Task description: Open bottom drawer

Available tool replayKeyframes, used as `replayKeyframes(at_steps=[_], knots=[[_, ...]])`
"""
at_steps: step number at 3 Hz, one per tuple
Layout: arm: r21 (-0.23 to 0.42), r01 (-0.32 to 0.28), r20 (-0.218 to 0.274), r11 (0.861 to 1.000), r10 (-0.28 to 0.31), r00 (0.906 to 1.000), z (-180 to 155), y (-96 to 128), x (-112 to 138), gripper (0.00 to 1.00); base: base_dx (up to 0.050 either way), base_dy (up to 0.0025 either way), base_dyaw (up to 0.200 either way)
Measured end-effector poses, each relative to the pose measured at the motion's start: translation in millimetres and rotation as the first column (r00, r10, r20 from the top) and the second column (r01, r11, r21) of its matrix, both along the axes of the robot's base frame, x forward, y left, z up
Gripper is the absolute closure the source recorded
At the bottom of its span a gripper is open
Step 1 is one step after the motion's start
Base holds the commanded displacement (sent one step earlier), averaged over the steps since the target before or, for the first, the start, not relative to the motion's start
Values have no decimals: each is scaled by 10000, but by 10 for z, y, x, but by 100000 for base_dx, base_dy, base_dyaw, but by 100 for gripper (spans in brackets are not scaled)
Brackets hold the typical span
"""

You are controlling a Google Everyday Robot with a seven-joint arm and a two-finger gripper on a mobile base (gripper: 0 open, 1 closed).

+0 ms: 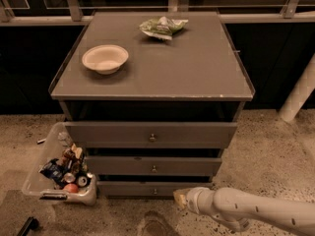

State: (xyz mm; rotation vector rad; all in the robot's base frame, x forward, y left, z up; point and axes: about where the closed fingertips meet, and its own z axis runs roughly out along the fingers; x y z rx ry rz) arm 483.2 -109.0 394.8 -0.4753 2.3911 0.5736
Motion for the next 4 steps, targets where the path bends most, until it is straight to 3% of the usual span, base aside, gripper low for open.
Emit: replayKeyframes(at_steps=[2, 4], knots=[[-393, 881, 355, 9953, -867, 9956, -327, -117, 179, 100, 0, 0, 0], [-500, 1138, 465, 9922, -1115, 9927, -418, -154, 229, 100, 0, 0, 0]])
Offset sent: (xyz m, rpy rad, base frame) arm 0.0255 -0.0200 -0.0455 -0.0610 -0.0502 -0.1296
